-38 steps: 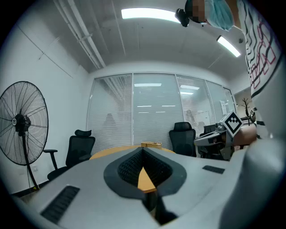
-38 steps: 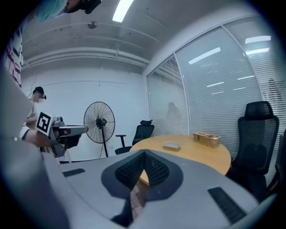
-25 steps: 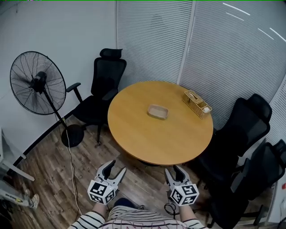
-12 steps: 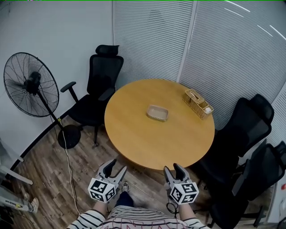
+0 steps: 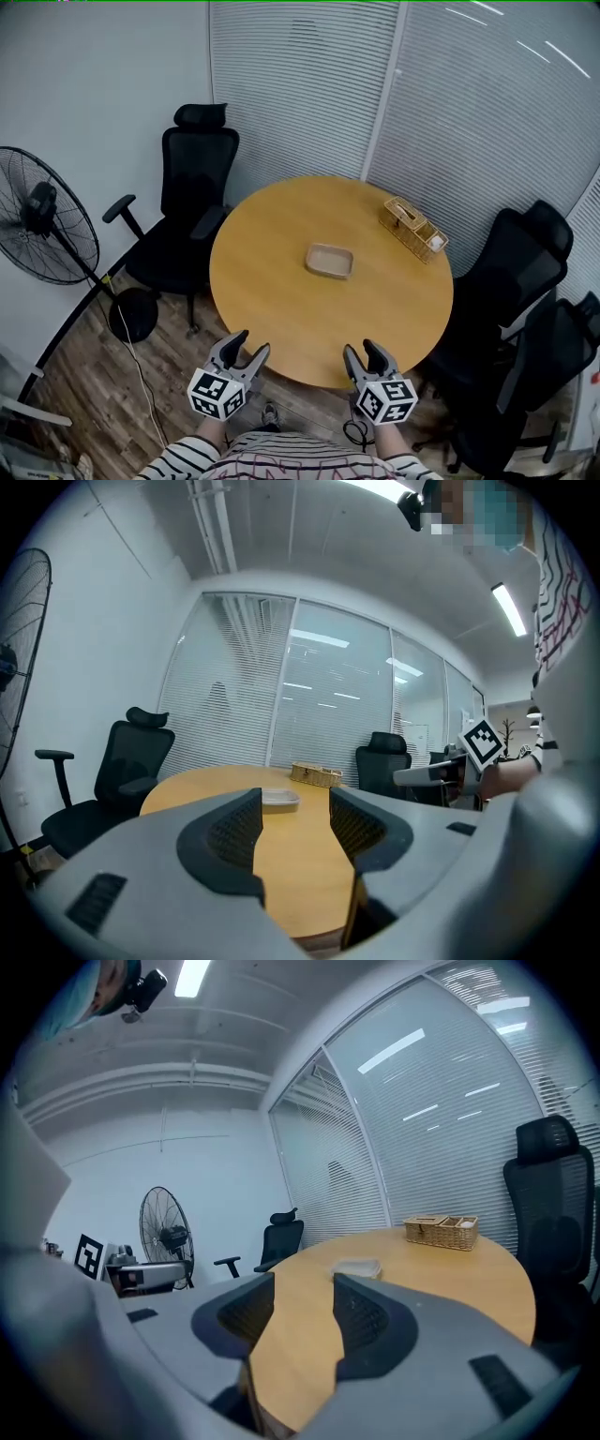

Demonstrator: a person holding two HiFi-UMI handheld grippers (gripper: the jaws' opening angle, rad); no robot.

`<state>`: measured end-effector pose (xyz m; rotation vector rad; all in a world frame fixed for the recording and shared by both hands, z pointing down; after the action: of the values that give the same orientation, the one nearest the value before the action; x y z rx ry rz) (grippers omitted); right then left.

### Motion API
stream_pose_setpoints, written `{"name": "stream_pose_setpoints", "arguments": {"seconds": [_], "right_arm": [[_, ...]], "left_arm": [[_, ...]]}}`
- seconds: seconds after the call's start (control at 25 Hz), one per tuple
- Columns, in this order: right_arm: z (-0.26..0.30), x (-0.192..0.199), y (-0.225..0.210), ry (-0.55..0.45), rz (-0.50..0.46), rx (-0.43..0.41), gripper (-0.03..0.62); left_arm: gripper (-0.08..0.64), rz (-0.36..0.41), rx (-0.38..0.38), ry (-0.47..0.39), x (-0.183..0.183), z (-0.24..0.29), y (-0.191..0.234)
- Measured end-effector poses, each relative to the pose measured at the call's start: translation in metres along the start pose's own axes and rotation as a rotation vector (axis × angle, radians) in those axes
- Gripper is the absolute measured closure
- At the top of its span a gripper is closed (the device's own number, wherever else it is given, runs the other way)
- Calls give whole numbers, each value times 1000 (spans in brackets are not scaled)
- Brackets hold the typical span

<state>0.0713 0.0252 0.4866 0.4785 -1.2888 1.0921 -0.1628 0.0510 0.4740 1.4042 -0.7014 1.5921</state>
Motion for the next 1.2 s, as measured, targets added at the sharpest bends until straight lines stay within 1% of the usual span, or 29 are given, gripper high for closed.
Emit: {"name": "stream_pose_setpoints", "arguments": {"seconds": [0.16,0.28,0.44,0.6,0.68,0.76,0.96,1.2], "right_arm": [[35,-6,4,-9,23,40,387],[54,-7,4,-15,49,80,387],[69,-7,-2,-33,105,127,391],[79,-7,-20,-22,116,170,397],[85,-9,-31,-21,122,185,400],[95,-11,-43,-18,119,188,402],[125,-18,-76,10,114,173,405],[165,-26,-116,56,111,158,408]], "left_arm": [[357,5,39,15,-5,25,38],[357,8,83,25,-11,44,59],[357,21,141,37,-14,68,76],[357,18,173,42,-15,100,84],[357,14,174,49,-12,115,88],[357,8,160,55,-9,131,95],[357,-24,120,61,-6,168,106],[357,-42,95,73,-6,217,114]]}}
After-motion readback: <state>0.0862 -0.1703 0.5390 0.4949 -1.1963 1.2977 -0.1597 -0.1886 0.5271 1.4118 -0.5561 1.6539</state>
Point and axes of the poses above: the fingertips, and each gripper's own axes: z forward along the fingers, y to its left, x out of its underside, the point moved 2 cm from there along -z, backward along the fingers
